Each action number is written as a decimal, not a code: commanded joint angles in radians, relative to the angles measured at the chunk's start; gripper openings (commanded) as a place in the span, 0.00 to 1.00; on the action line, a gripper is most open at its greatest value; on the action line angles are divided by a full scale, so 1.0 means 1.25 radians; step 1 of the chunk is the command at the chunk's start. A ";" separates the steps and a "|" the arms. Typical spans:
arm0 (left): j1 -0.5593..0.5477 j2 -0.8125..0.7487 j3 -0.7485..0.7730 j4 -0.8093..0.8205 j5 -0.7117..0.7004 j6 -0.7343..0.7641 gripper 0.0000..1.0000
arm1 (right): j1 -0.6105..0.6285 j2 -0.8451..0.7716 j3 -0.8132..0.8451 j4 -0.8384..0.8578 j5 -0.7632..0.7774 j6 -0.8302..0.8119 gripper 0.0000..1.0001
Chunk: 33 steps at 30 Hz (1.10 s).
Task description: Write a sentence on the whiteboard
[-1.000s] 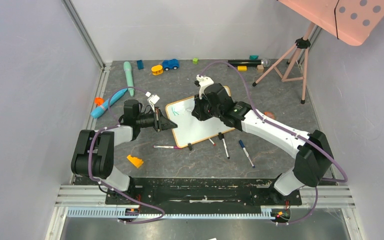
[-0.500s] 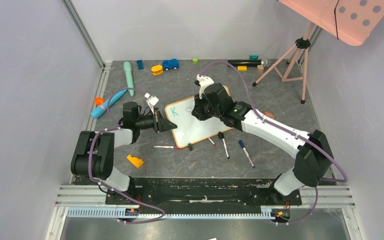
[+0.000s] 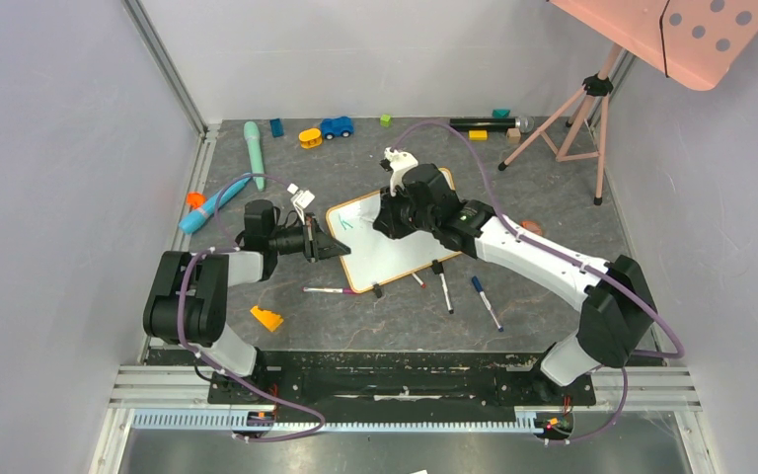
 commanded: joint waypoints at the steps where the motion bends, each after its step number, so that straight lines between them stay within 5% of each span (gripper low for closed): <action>1: -0.005 0.008 0.014 -0.017 0.025 -0.018 0.04 | 0.004 0.018 0.038 0.047 -0.040 -0.007 0.00; 33: -0.006 0.008 0.020 -0.043 0.026 -0.007 0.02 | 0.007 0.074 0.085 -0.008 0.034 -0.005 0.00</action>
